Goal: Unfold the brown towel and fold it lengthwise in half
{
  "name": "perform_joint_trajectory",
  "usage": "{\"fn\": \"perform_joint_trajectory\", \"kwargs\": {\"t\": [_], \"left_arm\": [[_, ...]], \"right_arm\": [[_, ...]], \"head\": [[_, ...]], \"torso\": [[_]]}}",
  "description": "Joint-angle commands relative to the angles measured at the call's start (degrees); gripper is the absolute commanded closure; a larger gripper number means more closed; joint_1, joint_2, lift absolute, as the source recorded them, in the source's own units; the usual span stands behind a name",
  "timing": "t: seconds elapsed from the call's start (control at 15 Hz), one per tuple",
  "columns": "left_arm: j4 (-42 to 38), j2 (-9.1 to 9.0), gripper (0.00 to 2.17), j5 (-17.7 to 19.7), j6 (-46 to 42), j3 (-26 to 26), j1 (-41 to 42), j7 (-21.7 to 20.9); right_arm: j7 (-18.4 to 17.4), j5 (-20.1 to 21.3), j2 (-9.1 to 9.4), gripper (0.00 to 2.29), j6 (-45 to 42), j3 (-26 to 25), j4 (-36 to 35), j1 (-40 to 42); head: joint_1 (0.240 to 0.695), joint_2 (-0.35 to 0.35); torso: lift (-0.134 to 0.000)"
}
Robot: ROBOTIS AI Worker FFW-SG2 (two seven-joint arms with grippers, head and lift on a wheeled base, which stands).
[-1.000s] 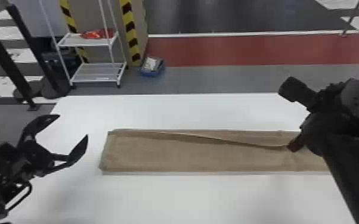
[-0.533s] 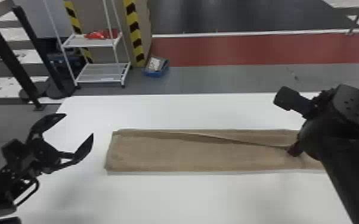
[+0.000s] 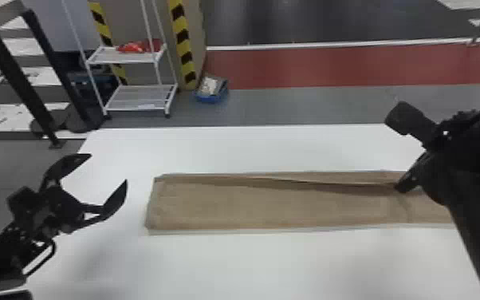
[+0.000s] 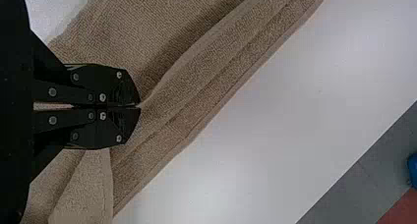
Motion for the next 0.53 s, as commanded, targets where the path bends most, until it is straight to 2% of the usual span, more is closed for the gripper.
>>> {"fn": "perform_joint_trajectory", "kwargs": {"t": [0.0, 0.2, 0.4, 0.47], "left_arm": [[0.4, 0.25, 0.01, 0.0, -0.1, 0.0, -0.1, 0.0], [0.6, 0.43, 0.01, 0.0, -0.1, -0.1, -0.1, 0.0], [1.4, 0.69, 0.01, -0.1, -0.3, -1.1, -0.8, 0.0], [1.6, 0.69, 0.01, -0.1, -0.5, -1.2, -0.8, 0.0]], "right_arm": [[-1.6, -0.1, 0.23, 1.33, 0.0, -0.5, -0.1, -0.4], [-7.8, -0.7, 1.55, 1.33, 0.0, -3.7, 1.2, -2.9], [-10.2, -0.4, 2.16, 1.3, 0.2, -4.3, 3.8, -3.8], [-10.8, 0.2, 2.78, 1.05, 0.7, -4.2, 4.2, -3.8]], "head": [[0.695, 0.103], [0.695, 0.094], [0.695, 0.076], [0.695, 0.073]], "torso": [[-0.119], [-0.119], [-0.119], [-0.119]]}}
